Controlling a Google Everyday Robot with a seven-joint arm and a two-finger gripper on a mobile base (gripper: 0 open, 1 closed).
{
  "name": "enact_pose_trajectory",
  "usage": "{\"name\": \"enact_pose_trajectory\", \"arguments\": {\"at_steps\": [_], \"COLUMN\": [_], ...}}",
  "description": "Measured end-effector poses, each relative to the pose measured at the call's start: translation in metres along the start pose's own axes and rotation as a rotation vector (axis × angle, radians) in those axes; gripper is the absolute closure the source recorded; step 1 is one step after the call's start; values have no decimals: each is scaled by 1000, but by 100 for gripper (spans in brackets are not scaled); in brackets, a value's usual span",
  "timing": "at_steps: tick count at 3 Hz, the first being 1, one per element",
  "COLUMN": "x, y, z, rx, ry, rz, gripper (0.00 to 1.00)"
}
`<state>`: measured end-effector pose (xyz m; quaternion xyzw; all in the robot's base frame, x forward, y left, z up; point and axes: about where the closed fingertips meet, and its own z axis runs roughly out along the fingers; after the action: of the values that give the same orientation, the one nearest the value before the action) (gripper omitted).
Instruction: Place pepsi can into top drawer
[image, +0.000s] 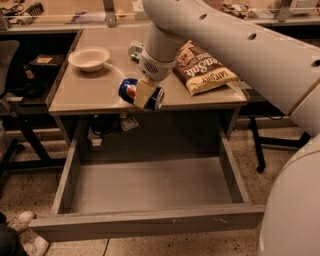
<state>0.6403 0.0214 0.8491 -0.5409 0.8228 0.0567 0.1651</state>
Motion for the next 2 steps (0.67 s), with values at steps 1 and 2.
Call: {"name": "enact_pose_trajectory", "arguments": {"at_steps": [1,2], "x": [0,21], "y": [0,14], "z": [0,-9], "rx": [0,-1], "ry": [0,42], "rz": [0,25], "gripper": [100,100]}}
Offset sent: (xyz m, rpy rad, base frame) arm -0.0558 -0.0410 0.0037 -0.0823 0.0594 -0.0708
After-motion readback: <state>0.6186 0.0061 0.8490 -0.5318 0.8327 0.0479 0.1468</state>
